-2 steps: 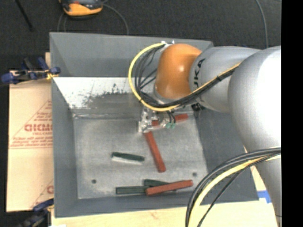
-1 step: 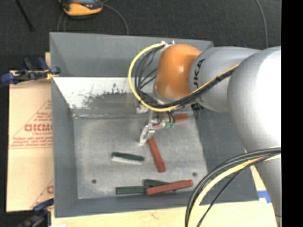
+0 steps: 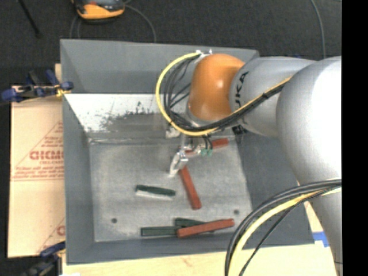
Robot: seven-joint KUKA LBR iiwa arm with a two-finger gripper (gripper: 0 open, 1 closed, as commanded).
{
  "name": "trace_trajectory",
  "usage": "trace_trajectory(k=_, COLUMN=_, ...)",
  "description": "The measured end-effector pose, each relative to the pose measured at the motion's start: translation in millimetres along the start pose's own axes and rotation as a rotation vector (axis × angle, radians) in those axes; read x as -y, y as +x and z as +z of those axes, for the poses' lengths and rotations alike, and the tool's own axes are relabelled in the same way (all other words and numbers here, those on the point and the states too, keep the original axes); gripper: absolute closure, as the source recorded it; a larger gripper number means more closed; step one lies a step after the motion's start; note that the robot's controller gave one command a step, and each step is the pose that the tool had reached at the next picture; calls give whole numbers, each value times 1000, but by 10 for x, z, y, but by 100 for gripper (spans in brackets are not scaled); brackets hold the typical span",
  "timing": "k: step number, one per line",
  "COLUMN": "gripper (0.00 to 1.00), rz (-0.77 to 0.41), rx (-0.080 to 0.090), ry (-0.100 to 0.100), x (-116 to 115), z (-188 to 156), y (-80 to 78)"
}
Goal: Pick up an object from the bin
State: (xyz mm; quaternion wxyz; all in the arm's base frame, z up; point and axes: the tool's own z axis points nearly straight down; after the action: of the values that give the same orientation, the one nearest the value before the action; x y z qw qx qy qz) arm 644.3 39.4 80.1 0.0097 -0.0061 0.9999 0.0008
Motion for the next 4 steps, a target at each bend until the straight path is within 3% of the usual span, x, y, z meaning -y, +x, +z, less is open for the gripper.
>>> trace_trajectory(k=1, gripper=100, rz=-474, rx=-10, ry=-4, x=822, z=-17, y=46)
trace_trajectory(k=3, gripper=100, rz=-472, rx=-15, ry=-4, x=814, z=-214, y=52)
trace_trajectory(k=4, gripper=100, rz=-478, rx=-14, ry=-2, x=692, z=-1657, y=21)
